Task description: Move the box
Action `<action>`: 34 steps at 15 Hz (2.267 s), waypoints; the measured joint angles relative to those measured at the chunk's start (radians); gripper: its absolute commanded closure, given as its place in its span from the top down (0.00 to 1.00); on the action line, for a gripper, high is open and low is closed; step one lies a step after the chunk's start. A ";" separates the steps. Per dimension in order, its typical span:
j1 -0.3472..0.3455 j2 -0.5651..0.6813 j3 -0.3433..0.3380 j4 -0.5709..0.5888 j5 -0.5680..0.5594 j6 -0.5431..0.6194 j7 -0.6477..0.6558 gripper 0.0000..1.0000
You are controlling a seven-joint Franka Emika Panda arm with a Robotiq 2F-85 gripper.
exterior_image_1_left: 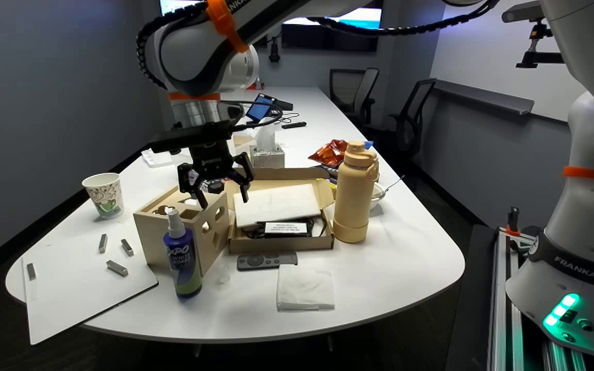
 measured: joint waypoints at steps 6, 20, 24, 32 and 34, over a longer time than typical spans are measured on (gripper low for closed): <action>-0.010 -0.021 0.000 -0.029 0.000 -0.056 0.000 1.00; -0.025 -0.077 -0.004 -0.101 0.000 -0.082 0.001 1.00; -0.027 -0.079 -0.003 -0.109 -0.001 -0.034 0.000 1.00; -0.017 -0.239 0.002 -0.152 -0.048 0.145 -0.002 1.00; -0.016 -0.314 0.005 -0.177 -0.066 0.146 -0.002 1.00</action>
